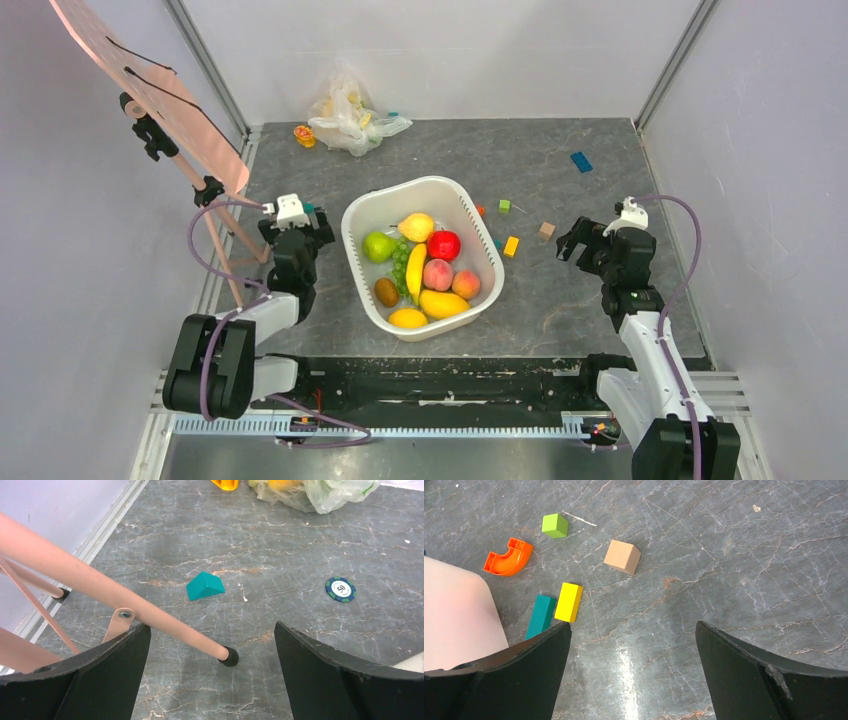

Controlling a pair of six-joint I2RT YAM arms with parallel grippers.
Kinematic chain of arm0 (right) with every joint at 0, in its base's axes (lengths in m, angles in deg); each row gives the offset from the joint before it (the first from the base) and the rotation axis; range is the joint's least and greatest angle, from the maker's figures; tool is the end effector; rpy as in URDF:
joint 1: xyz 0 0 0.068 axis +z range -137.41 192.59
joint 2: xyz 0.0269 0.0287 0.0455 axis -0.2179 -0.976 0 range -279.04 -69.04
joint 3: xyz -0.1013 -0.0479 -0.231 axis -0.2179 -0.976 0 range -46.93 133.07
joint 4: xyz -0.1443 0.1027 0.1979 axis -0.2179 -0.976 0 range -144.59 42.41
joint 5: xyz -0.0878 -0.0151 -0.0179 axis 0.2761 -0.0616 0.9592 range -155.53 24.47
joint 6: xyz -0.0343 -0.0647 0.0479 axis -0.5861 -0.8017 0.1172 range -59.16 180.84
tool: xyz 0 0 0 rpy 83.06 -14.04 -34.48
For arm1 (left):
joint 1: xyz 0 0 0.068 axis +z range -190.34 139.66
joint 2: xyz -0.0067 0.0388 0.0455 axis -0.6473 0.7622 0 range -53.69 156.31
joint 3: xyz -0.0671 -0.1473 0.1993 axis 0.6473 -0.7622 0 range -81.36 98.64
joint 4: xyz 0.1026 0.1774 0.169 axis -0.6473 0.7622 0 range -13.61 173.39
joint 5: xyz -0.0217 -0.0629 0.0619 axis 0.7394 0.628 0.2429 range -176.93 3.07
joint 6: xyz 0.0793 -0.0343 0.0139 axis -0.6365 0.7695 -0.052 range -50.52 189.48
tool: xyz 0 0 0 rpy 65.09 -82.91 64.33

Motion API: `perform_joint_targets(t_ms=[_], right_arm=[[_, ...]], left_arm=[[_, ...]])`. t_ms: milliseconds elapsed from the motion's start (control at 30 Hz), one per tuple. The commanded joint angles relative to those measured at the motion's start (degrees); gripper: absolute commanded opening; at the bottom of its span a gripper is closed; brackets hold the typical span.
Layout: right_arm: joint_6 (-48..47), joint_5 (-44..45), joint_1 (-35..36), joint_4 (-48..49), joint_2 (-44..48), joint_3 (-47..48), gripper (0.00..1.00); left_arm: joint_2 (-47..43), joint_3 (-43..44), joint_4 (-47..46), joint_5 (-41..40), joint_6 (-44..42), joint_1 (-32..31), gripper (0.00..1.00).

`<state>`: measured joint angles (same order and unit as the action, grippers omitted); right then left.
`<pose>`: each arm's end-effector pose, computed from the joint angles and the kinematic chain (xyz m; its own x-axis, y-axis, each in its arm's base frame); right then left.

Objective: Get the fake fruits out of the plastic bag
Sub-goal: Adjust the bin at the center of the board.

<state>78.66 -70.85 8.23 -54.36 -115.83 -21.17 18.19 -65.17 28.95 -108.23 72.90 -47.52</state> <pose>0.2386 -0.0110 0.1898 -0.4445 0.3395 -0.8290 0.1364 0.9402 0.3120 0.2793 -0.0068 0.1554 -0.1278 -0.0397 -0.9910 -0.2484 0.9686 -0.0068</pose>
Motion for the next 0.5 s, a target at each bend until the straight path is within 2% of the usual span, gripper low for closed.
perform_joint_targets(t_ms=[0,167,267,467], right_arm=[[-1.02,-1.23,-0.12,0.59,0.2,0.53,0.98],[-0.71,-1.75,-0.12,0.81,0.12,-0.03,0.98],[-0.29,-2.44,-0.12,1.12,-0.05,-0.27,0.98],[0.01,-2.88,-0.11,1.32,0.19,-0.75,0.98]], left_arm=[[-1.48,5.35,12.29,-5.3,4.8,-1.35,1.0],[-2.63,10.69,19.63,-8.22,5.21,-6.39,1.0],[-3.32,13.92,23.71,-7.99,8.92,-8.33,1.0],[0.05,23.31,31.57,-8.41,13.02,-11.63,1.0]])
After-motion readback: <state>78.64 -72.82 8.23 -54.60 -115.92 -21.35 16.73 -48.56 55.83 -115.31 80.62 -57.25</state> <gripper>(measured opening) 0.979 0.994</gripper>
